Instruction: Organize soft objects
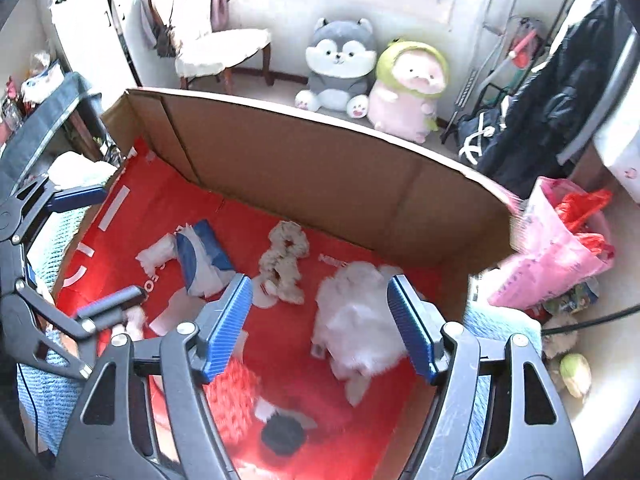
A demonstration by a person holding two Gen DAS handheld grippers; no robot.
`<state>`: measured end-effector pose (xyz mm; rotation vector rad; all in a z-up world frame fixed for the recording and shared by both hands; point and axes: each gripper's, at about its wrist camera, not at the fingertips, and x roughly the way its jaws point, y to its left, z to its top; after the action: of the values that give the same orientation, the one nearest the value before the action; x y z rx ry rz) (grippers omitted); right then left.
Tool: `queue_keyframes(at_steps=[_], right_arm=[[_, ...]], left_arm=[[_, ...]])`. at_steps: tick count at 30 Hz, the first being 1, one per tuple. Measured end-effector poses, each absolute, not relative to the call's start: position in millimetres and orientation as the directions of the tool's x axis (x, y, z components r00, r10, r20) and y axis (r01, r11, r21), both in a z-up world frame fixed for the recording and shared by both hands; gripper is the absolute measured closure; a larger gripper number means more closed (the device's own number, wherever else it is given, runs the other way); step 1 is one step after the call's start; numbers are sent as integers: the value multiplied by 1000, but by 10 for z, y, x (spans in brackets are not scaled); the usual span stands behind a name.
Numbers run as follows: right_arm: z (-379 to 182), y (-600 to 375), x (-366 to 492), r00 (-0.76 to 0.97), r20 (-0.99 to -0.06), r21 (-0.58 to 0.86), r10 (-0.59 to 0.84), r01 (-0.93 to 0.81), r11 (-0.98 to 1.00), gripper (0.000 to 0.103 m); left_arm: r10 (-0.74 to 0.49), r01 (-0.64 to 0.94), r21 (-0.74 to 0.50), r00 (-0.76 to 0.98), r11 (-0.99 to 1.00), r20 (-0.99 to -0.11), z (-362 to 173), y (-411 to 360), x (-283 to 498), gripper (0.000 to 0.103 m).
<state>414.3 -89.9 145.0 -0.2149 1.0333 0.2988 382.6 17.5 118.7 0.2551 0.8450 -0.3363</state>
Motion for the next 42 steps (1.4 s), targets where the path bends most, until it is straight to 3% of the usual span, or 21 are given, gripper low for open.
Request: queue_keyframes(at_steps=[18, 20, 34, 42], right_arm=[[1842, -1562, 3052, 645, -721, 93, 253, -271, 958, 22], [1827, -1644, 2901, 655, -703, 125, 278, -271, 954, 18], [1483, -2396, 1917, 731, -636, 184, 247, -167, 969, 17], [1193, -2489, 1242, 766, -604, 209, 219, -113, 971, 12]], left_arm=[[-200, 265, -1, 722, 964, -663, 1461, 367, 2982, 0], [-200, 252, -14, 733, 968, -650, 1482, 427, 2874, 0], [-140, 151, -33, 784, 988, -604, 1306, 890, 2042, 0], [-121, 135, -17, 816, 991, -565, 1193, 803, 1386, 0]])
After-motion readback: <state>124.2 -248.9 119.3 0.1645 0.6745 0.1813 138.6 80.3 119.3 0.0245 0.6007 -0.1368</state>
